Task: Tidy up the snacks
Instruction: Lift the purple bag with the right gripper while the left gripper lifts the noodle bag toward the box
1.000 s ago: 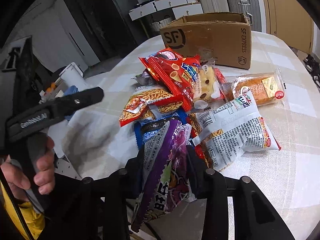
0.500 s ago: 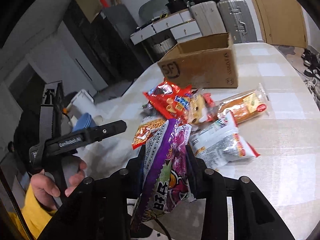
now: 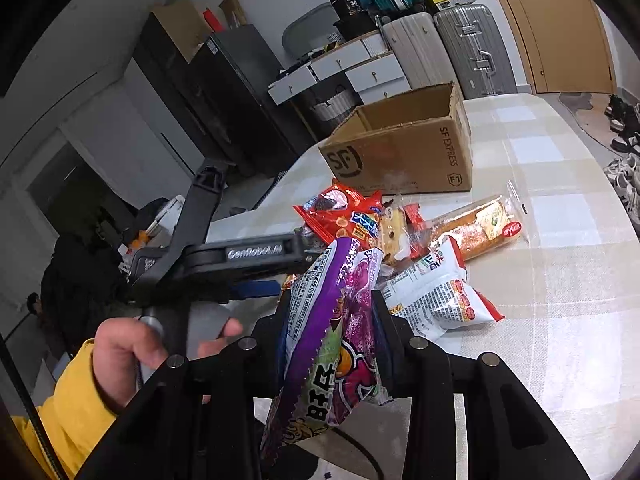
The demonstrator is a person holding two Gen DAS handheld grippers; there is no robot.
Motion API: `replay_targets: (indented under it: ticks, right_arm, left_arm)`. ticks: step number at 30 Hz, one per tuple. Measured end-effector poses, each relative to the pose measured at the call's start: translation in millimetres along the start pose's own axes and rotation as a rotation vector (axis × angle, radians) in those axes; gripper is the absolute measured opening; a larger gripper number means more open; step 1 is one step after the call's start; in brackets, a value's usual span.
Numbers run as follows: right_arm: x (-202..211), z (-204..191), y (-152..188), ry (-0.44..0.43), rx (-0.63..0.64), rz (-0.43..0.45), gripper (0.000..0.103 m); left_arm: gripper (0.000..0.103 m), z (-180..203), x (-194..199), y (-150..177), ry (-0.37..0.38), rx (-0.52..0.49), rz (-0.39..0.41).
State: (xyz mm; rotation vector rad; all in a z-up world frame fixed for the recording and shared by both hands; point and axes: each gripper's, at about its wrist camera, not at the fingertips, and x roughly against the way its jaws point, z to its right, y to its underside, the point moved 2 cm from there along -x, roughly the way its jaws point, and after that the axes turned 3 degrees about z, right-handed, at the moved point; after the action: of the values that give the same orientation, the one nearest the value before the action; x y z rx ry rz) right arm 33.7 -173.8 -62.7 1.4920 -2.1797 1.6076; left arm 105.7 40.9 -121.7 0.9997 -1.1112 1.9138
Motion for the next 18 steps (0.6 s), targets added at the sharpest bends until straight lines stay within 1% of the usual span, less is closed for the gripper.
replay_targets:
  ticks: [3, 6, 7, 8, 10, 11, 12, 15, 18]
  right_arm:
    - [5, -1, 0, -0.014, -0.002, 0.009, 0.035]
    - [7, -2, 0, -0.019, 0.0, 0.014, 0.035]
    - [9, -2, 0, -0.021, -0.001, 0.015, 0.035]
    - [9, -2, 0, -0.022, -0.001, 0.015, 0.035]
    - [11, -1, 0, -0.022, -0.005, 0.018, 0.035]
    - [10, 0, 0, -0.024, -0.008, 0.018, 0.035]
    - [11, 0, 0, -0.025, -0.009, 0.019, 0.035]
    - [12, 0, -1, -0.026, -0.008, 0.023, 0.035]
    - [12, -1, -2, -0.023, -0.004, 0.024, 0.036]
  left_arm:
    - [0.098, 9, -5, -5, 0.005, -0.005, -0.016]
    - [0.098, 15, -13, -9, 0.014, 0.023, -0.053]
    - [0.096, 14, -18, -9, 0.018, 0.033, -0.068]
    - [0.09, 14, -22, -7, 0.021, 0.045, -0.083]
    - [0.086, 13, -29, -4, 0.029, 0.073, -0.109]
    - [0.084, 13, -30, -3, 0.037, 0.079, -0.103]
    - [0.083, 13, -30, -3, 0.034, 0.078, -0.097]
    - [0.073, 18, -33, -2, 0.056, 0.063, -0.106]
    - [0.069, 22, -36, -1, 0.077, 0.04, -0.11]
